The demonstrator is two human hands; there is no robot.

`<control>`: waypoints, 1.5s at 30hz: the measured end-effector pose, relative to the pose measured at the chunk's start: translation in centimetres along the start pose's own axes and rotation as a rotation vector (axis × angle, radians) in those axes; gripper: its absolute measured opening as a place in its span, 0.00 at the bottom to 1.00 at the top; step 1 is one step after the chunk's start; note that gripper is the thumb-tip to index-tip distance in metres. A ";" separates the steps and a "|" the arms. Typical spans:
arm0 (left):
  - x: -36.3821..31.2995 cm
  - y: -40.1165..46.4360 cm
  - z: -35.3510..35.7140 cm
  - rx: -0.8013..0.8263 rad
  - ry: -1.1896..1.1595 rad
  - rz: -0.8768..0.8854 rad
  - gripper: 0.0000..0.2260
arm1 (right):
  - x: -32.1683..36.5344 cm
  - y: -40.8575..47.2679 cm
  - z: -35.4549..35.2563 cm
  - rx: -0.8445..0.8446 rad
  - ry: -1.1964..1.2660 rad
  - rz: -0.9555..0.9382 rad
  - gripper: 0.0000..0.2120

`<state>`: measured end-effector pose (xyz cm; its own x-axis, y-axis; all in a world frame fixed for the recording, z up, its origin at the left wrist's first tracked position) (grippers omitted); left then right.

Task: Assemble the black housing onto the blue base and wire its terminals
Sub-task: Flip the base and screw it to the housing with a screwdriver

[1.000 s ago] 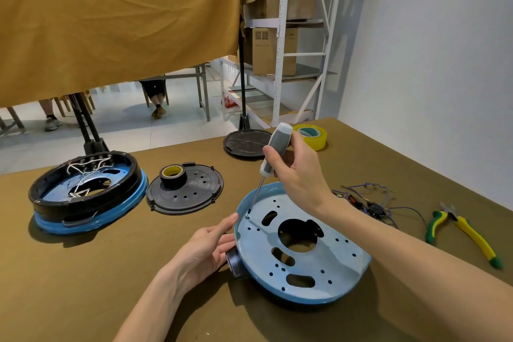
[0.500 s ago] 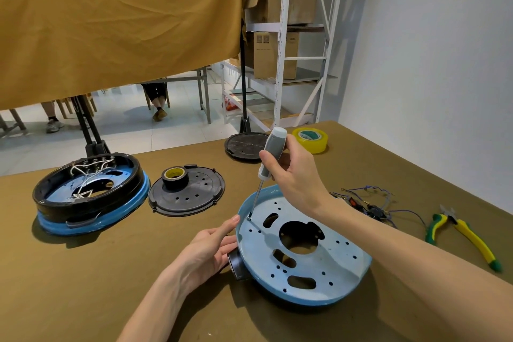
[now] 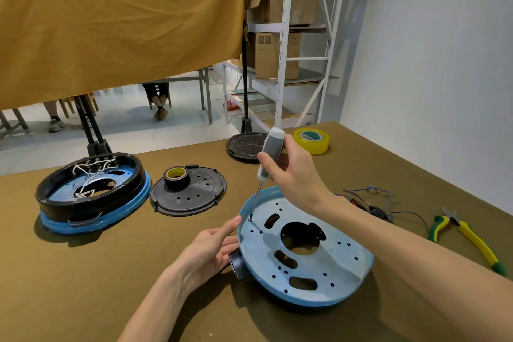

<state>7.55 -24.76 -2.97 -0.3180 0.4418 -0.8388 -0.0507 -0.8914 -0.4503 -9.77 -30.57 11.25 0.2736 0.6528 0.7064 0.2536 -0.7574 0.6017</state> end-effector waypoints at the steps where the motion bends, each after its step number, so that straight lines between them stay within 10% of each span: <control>1: 0.0 0.0 0.0 0.005 0.000 -0.001 0.40 | 0.4 0.3 0.1 0.036 -0.014 -0.009 0.10; 12: 0.2 0.1 0.1 0.007 -0.042 0.003 0.34 | 5.6 4.4 -0.5 0.588 -0.440 0.022 0.22; 16: 0.3 0.2 0.1 0.007 -0.051 0.002 0.34 | 6.9 5.1 -0.9 0.596 -0.639 -0.005 0.10; 20: 0.2 0.0 0.2 0.004 -0.053 0.005 0.36 | 7.2 5.9 -0.7 0.496 -0.956 -0.072 0.22; 34: 0.0 -0.4 0.2 -0.025 -0.029 0.020 0.43 | 6.5 6.6 0.3 0.683 -0.887 0.068 0.09; 45: -0.1 -0.4 0.4 -0.024 -0.021 0.026 0.43 | 6.0 7.2 0.2 0.767 -0.834 0.165 0.17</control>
<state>7.19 -24.52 -2.55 -0.3387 0.4165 -0.8437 -0.0197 -0.8996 -0.4363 -6.08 -32.10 19.78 0.8139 0.5694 0.1158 0.5781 -0.8135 -0.0633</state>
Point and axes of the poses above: each hand's wrist, its own y-axis towards the middle knuckle, its own z-axis out of the palm, x = y × z, the point moved 4 cm from there along y, towards the middle knuckle, and after that the axes turned 1 degree about -x, right-handed, at the moved point
